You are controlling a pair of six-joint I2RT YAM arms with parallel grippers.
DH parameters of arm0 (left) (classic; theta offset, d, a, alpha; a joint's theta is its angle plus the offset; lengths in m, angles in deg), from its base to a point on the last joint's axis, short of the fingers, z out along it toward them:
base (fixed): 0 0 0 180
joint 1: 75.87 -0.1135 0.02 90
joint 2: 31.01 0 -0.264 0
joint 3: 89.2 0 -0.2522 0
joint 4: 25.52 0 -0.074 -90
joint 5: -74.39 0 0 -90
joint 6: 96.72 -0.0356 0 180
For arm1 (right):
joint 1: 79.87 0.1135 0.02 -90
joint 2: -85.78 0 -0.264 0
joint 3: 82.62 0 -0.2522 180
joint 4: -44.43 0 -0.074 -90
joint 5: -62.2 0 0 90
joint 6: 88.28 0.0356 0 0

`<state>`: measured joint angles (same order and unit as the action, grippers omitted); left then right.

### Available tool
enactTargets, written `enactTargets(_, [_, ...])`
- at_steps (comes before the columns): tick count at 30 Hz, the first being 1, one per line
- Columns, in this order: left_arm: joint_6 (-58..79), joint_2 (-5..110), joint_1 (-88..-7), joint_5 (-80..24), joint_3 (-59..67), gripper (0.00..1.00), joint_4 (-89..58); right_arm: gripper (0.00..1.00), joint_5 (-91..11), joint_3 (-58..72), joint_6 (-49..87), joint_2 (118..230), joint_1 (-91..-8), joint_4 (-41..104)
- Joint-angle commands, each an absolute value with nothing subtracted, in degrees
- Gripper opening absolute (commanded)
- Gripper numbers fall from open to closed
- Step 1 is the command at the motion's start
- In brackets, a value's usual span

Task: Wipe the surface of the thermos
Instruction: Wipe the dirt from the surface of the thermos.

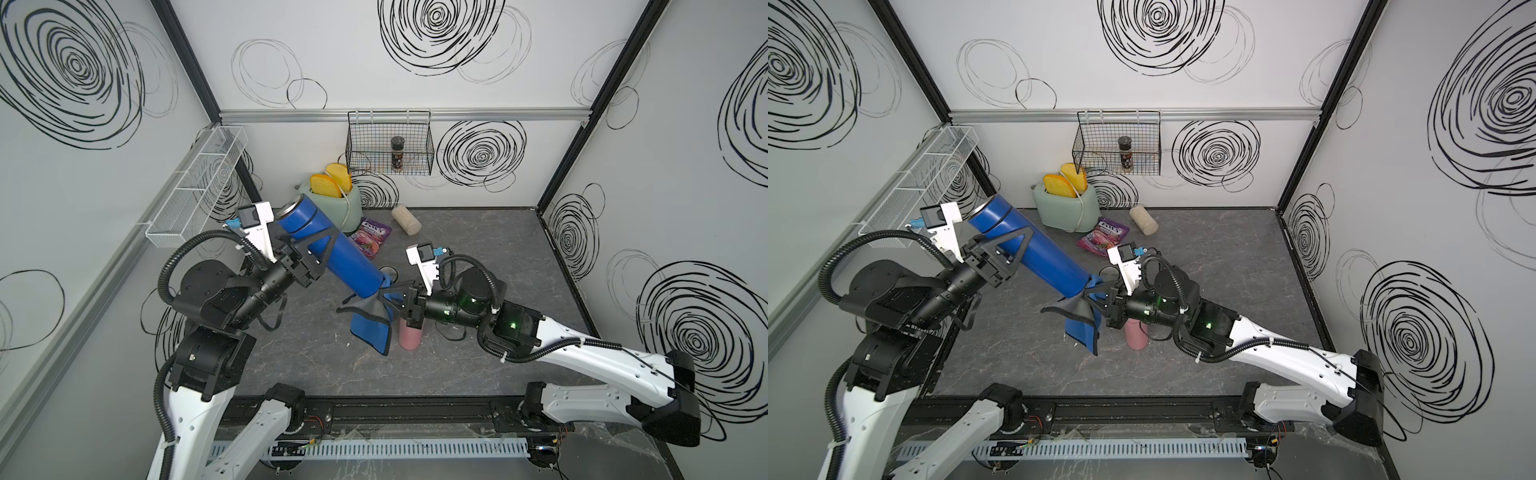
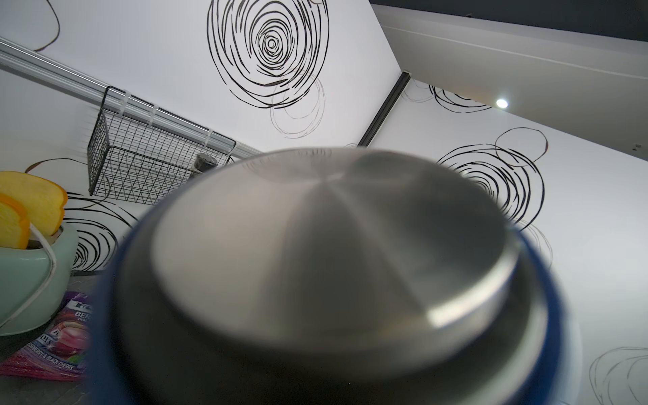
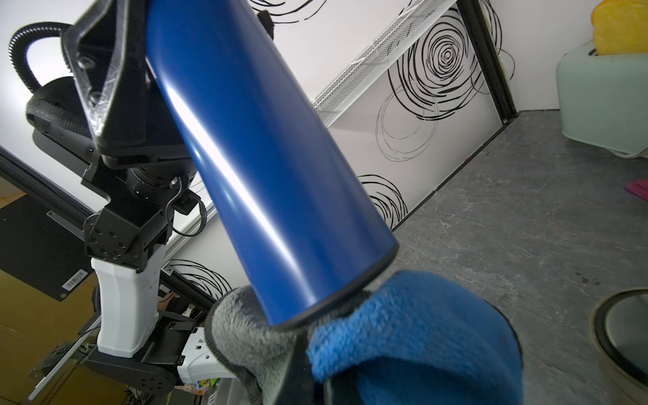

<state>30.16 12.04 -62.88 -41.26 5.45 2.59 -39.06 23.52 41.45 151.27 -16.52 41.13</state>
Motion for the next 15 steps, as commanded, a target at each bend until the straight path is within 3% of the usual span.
enactTargets(1, [30.25, 11.87, -63.21, -41.35, 5.59, 0.00, -1.67, 0.00, -37.00, 22.34, 40.29, 147.75, -17.87, 44.82])
enactTargets(7, [30.98, 11.22, -63.22, -41.88, 5.23, 0.00, -2.08, 0.00, -41.57, 20.91, 42.27, 150.18, -22.05, 43.13])
enactTargets(15, [30.15, 10.74, -63.21, -40.54, 5.23, 0.00, -1.06, 0.00, -38.46, 18.58, 41.80, 155.98, -12.85, 44.45])
